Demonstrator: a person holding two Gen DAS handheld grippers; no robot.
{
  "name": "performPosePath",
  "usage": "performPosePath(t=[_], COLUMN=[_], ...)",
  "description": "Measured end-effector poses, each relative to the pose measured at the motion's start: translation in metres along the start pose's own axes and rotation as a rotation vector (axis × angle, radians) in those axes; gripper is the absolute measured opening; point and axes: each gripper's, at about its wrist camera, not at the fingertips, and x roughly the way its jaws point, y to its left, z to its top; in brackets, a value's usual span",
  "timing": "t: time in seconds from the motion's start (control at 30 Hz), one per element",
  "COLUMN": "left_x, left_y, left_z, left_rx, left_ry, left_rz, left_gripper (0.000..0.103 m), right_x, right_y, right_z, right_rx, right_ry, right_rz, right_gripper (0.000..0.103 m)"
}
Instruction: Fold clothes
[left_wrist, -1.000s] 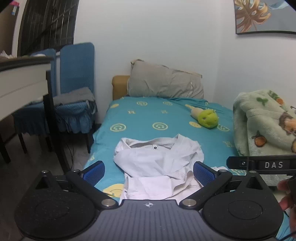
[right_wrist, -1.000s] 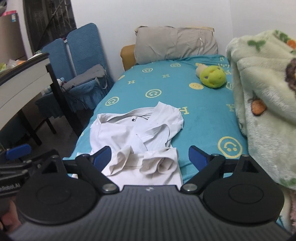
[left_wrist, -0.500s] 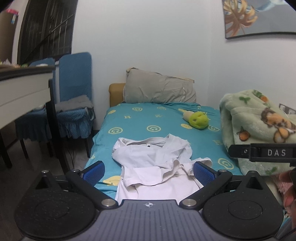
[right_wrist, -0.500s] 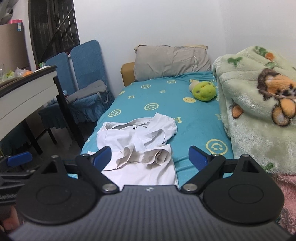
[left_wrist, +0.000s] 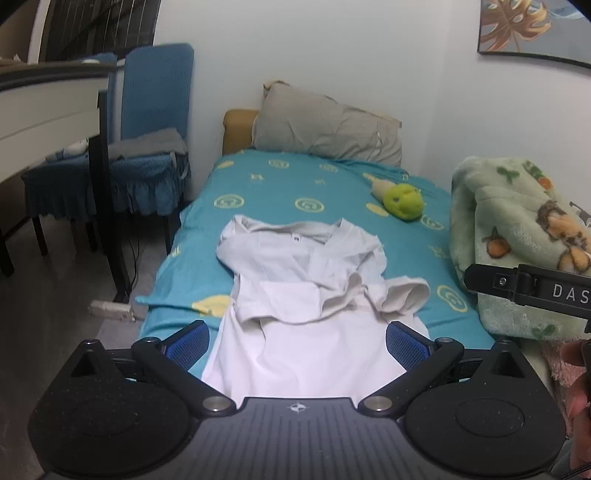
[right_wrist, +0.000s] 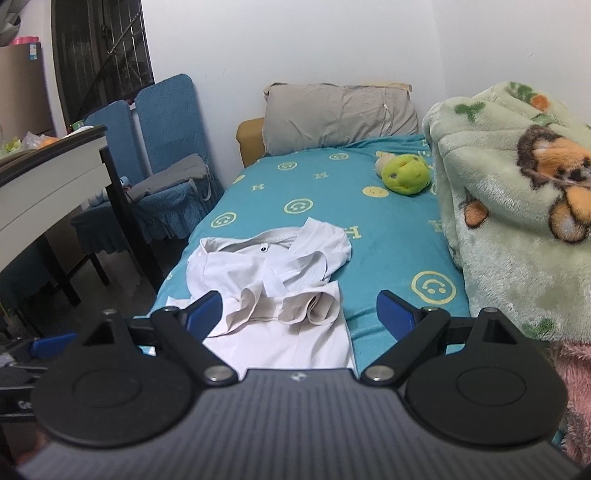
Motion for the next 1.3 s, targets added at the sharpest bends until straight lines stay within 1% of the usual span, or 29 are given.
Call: performPosePath(t=[0.07, 0.1, 0.17, 0.23, 0.3, 0.43, 0.53, 0.6, 0.67, 0.73, 0.8, 0.87, 0.9, 0.97, 1.0, 1.03, 1.07, 1.1, 1.13, 1.17, 1.3], left_x=[0.006, 0.011, 0.024, 0.038, 0.05, 0.068, 0.086, 0.09, 0.089, 0.089, 0.089, 0.087, 0.087, 0.087, 0.087, 0.087, 0.086, 0.085, 0.085, 0.084, 0.077], left_y=[0.003, 0.006, 0.013, 0.025, 0.039, 0.067, 0.078, 0.081, 0.084, 0.091, 0.099, 0.106, 0.11, 0.114, 0.116, 0.117, 0.118, 0.118, 0.119, 0.119, 0.119], left_z=[-0.002, -0.002, -0.005, -0.011, -0.018, -0.036, -0.052, -0.057, -0.056, -0.056, -0.059, -0.06, -0.061, -0.064, -0.066, -0.067, -0.068, -0.068, -0.067, -0.066, -0.063], left_rx=[-0.019, -0.036, -0.081, -0.169, -0.271, -0.49, -0.633, -0.676, -0.713, -0.768, -0.828, -0.865, -0.883, -0.913, -0.924, -0.931, -0.937, -0.942, -0.947, -0.953, -0.976], left_ry=[0.05, 0.087, 0.188, 0.292, 0.369, 0.477, 0.535, 0.525, 0.483, 0.455, 0.426, 0.407, 0.403, 0.395, 0.391, 0.387, 0.384, 0.375, 0.365, 0.353, 0.288], left_rz=[-0.011, -0.018, -0.044, -0.079, -0.094, -0.154, -0.192, -0.19, -0.192, -0.184, -0.179, -0.16, -0.15, -0.135, -0.13, -0.127, -0.124, -0.124, -0.128, -0.135, -0.185], left_gripper=[0.103, 0.103, 0.103, 0.102, 0.101, 0.1, 0.096, 0.096, 0.095, 0.09, 0.084, 0.066, 0.061, 0.042, 0.038, 0.031, 0.025, 0.021, 0.014, 0.011, 0.008], right_x=[0.002, 0.004, 0.006, 0.008, 0.009, 0.013, 0.015, 0.017, 0.018, 0.021, 0.027, 0.037, 0.042, 0.054, 0.06, 0.065, 0.069, 0.073, 0.076, 0.077, 0.073], right_y=[0.0, 0.001, 0.002, 0.002, 0.001, -0.002, -0.003, -0.005, -0.01, -0.017, -0.03, -0.046, -0.054, -0.064, -0.065, -0.063, -0.06, -0.055, -0.05, -0.046, -0.041], right_z=[-0.002, -0.002, -0.003, -0.004, -0.004, -0.006, -0.006, -0.007, -0.007, -0.008, -0.012, -0.019, -0.026, -0.043, -0.053, -0.063, -0.072, -0.08, -0.088, -0.094, -0.124], right_rx=[0.001, -0.002, -0.009, -0.006, -0.001, 0.014, 0.029, 0.051, 0.093, 0.164, 0.283, 0.454, 0.552, 0.731, 0.809, 0.878, 0.929, 0.96, 0.982, 0.986, 1.102], right_ry=[0.012, 0.016, 0.021, 0.026, 0.033, 0.05, 0.061, 0.072, 0.089, 0.119, 0.169, 0.242, 0.286, 0.374, 0.419, 0.463, 0.505, 0.543, 0.578, 0.603, 0.626], right_rz=[0.001, -0.001, -0.008, -0.009, -0.011, -0.014, -0.013, -0.006, 0.013, 0.049, 0.116, 0.198, 0.24, 0.335, 0.381, 0.419, 0.437, 0.44, 0.437, 0.424, 0.376], right_gripper=[0.092, 0.092, 0.092, 0.092, 0.092, 0.092, 0.092, 0.092, 0.092, 0.092, 0.092, 0.092, 0.092, 0.092, 0.093, 0.092, 0.092, 0.092, 0.092, 0.093, 0.093])
